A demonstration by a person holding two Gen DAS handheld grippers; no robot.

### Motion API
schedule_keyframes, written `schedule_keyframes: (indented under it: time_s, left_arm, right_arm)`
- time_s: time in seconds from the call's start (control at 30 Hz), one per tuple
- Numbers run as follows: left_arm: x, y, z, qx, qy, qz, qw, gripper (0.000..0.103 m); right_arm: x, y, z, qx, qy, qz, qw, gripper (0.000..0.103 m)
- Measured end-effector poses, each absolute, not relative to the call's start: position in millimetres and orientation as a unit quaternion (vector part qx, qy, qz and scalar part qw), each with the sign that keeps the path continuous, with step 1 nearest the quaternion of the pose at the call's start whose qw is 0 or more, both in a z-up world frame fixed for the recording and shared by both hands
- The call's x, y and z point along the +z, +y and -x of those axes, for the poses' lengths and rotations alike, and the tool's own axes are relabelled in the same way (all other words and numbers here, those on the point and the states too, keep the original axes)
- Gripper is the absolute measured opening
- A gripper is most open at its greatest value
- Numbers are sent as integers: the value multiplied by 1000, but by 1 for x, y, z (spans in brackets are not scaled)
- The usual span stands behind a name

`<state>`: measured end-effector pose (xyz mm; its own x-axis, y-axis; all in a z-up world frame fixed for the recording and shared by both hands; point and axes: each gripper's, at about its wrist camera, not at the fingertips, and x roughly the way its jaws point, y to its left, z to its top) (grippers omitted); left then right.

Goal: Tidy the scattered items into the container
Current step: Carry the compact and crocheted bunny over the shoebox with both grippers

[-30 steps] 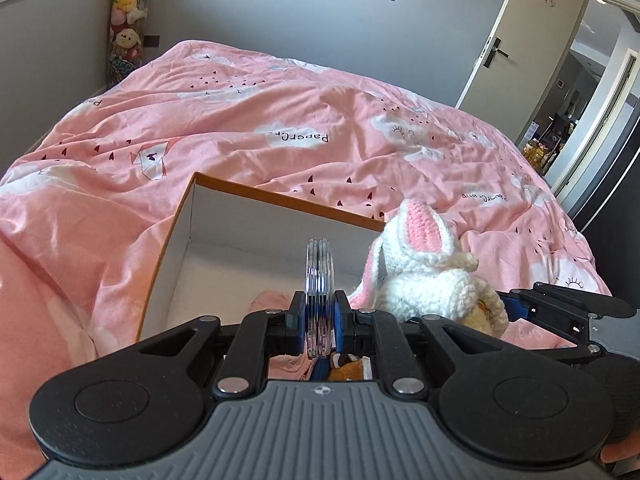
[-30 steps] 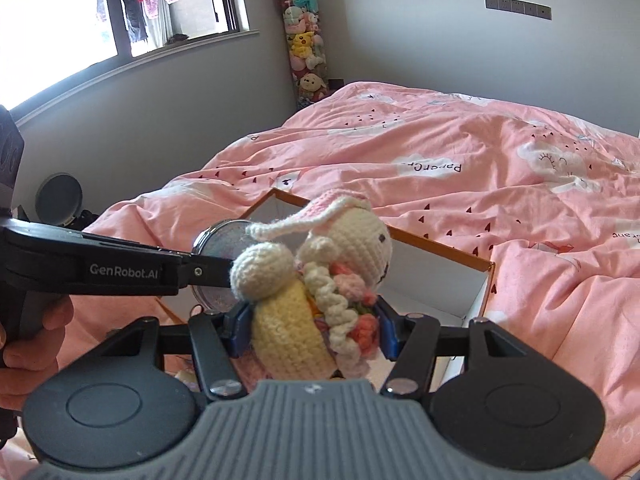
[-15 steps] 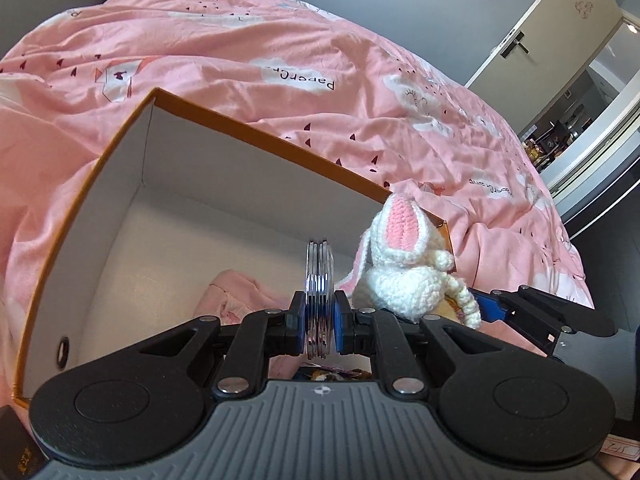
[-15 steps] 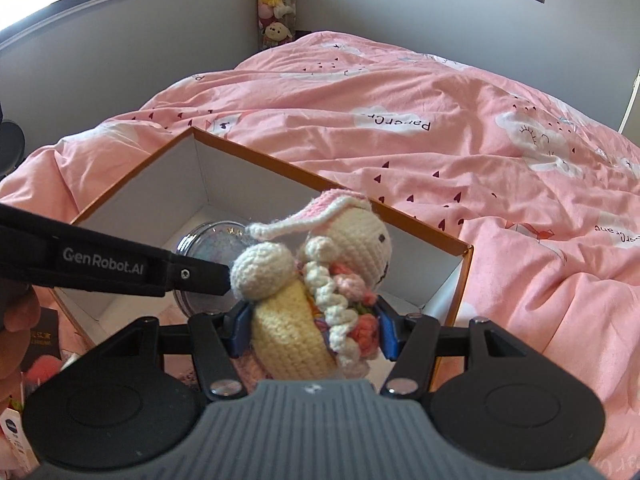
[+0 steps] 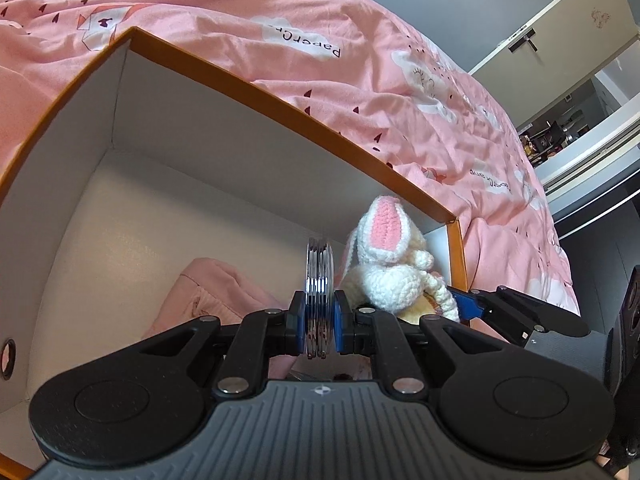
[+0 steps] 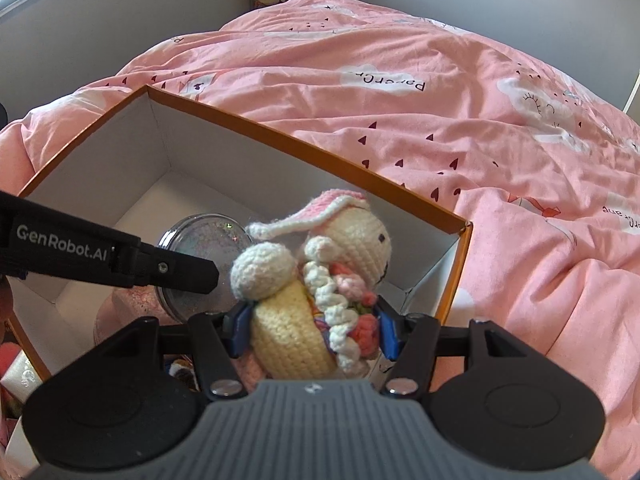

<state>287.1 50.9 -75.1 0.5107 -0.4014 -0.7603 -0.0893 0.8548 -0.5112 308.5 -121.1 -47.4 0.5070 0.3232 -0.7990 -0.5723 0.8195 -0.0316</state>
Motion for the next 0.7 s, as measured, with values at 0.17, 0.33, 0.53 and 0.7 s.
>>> schedule_keyframes:
  time_s: [0.17, 0.33, 0.53, 0.7]
  left_arm:
    - [-89, 36, -288, -91, 510, 231, 824, 15]
    - [-99, 26, -288, -87, 525, 221, 817, 15]
    - [-100, 21, -287, -82, 532, 212, 815, 16]
    - [-98, 20, -284, -82, 537, 199, 815, 17]
  right_arm:
    - [-59, -119, -304, 271, 421, 180, 847, 63]
    - [-64, -114, -299, 273, 413, 214, 842, 63]
    - [-68, -109, -293, 272, 410, 241, 837, 64]
    - [-68, -109, -289, 267, 411, 245, 836, 64]
